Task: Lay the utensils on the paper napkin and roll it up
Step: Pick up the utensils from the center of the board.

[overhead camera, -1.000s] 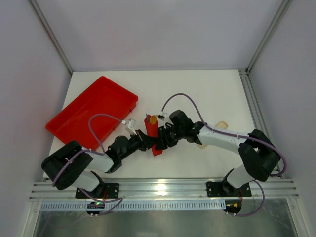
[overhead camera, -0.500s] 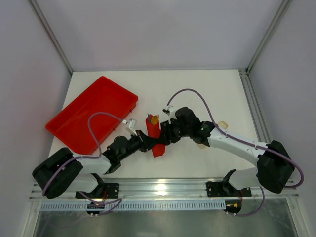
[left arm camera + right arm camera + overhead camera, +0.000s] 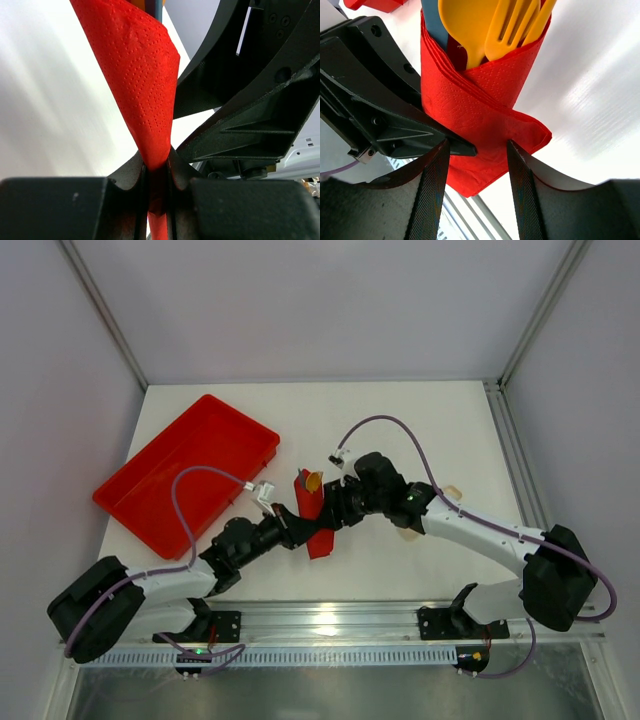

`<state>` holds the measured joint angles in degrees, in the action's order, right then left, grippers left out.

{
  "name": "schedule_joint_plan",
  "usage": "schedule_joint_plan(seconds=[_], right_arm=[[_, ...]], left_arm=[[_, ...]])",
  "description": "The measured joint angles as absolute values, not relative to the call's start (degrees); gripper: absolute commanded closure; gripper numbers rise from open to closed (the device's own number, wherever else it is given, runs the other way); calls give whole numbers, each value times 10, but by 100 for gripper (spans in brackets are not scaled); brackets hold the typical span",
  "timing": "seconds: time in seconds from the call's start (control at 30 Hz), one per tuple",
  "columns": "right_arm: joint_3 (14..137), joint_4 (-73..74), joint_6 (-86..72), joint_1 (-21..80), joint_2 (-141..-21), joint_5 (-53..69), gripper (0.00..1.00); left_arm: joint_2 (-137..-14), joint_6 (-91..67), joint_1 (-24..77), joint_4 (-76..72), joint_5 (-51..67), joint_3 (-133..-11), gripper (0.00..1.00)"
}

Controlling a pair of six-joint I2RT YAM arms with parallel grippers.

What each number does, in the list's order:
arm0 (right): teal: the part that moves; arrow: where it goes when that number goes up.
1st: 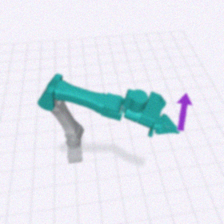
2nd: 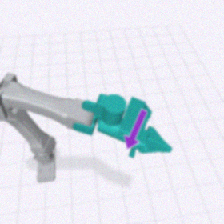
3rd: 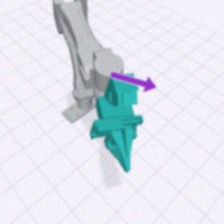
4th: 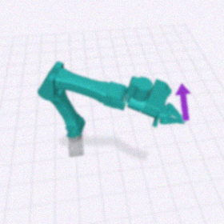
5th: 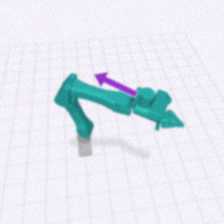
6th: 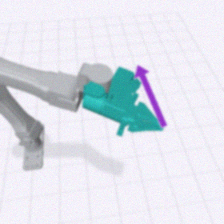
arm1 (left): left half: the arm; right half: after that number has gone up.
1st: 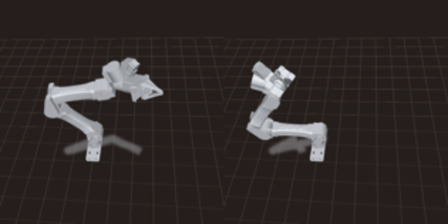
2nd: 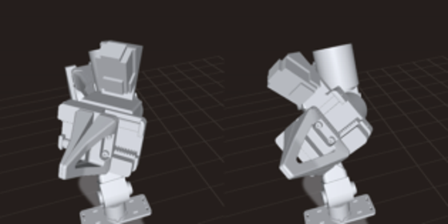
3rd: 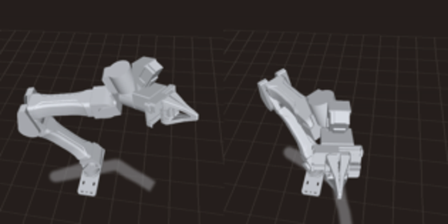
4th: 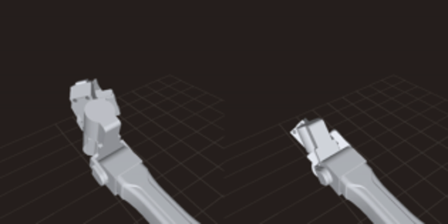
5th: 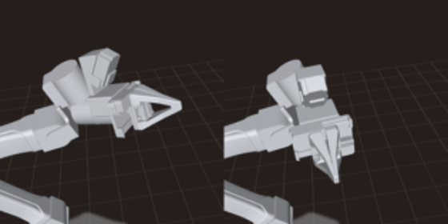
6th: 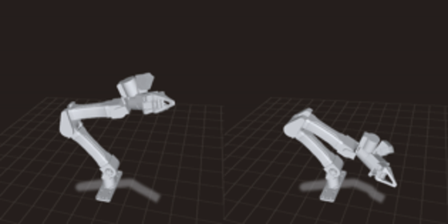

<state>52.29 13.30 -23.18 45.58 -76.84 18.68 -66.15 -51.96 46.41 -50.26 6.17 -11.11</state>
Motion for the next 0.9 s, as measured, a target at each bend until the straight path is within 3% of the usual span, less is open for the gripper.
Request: schedule_joint_plan(seconds=[0.67, 0.87, 0.9], right_arm=[[523, 79, -276, 447, -765, 250, 46], [522, 75, -278, 445, -751, 252, 41], [521, 76, -278, 445, -746, 252, 34]], left_arm=[[-635, -521, 470, -500, 62, -111, 100], [-597, -520, 470, -483, 59, -111, 100], [-590, -520, 471, -479, 57, -111, 100]])
